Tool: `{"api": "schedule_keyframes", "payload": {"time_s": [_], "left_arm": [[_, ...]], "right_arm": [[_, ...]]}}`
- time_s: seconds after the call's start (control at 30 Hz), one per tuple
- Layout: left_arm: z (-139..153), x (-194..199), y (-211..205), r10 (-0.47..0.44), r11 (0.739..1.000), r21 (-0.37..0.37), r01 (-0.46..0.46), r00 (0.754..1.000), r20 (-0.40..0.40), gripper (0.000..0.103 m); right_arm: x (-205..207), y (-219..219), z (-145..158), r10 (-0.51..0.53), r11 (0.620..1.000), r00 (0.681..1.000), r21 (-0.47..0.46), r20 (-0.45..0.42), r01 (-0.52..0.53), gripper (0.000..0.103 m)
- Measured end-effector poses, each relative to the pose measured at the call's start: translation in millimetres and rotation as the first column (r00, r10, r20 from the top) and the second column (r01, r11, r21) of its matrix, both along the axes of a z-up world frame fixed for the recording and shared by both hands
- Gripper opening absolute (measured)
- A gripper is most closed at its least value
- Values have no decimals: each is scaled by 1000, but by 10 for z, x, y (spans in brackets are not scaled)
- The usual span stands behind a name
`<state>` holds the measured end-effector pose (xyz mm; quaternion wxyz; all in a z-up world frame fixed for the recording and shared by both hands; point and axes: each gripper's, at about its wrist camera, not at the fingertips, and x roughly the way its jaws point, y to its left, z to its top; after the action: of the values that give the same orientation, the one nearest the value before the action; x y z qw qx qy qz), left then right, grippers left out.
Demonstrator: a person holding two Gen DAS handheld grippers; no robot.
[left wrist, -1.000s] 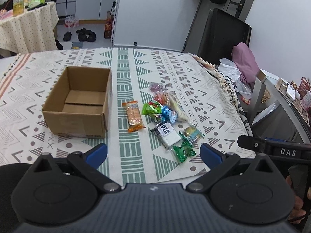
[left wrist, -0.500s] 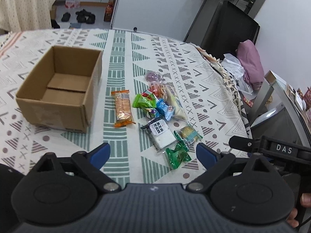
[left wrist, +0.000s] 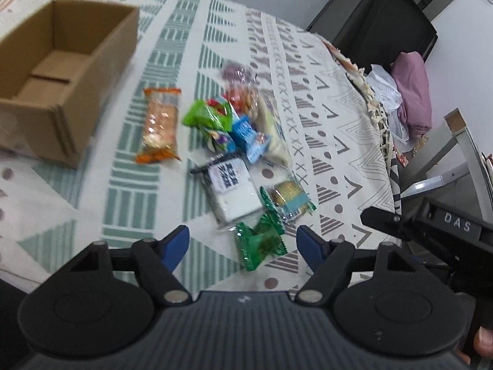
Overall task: Organize snacks
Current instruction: 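Grasp green wrapped candy with left gripper while right gripper grasps green-wrapped cookie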
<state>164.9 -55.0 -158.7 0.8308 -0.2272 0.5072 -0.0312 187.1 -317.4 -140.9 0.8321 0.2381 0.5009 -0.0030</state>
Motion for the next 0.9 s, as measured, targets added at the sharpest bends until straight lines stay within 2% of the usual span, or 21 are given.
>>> {"api": "schedule_keyframes", "payload": {"time_s": [0.13,0.3,0.6,0.67,0.77,0.87,0.9], "left_arm": [[-155,99,-127,10,999,-33,-11,1000,-30,71],[-348,199,-205,61,994,-88,-69,995,-82,63],[-631,325,-313,119,980,-137,-141,980,-160,60],[-699,350,-339,124,978,-142,-152,975,-183,56],[-788,361,-340,168,971,-136,-198,964,-206,42],[-837,322,-276,223,951,-165,-261,950,-218,39],[-817,318,-275,220,954,-159,-255,952,-212,39]], "right_arm": [[135,-39,-139,-28,997,999,64,-46,31,66],[228,-50,-308,-75,993,993,88,-90,83,66],[297,-69,-485,-81,982,987,158,-139,103,66],[312,-73,-513,-84,981,986,164,-147,108,67],[341,-35,-568,-74,981,985,169,-157,101,67],[375,-28,-653,-83,972,981,202,-175,118,67],[385,-33,-675,-97,969,979,209,-177,133,67]]}}
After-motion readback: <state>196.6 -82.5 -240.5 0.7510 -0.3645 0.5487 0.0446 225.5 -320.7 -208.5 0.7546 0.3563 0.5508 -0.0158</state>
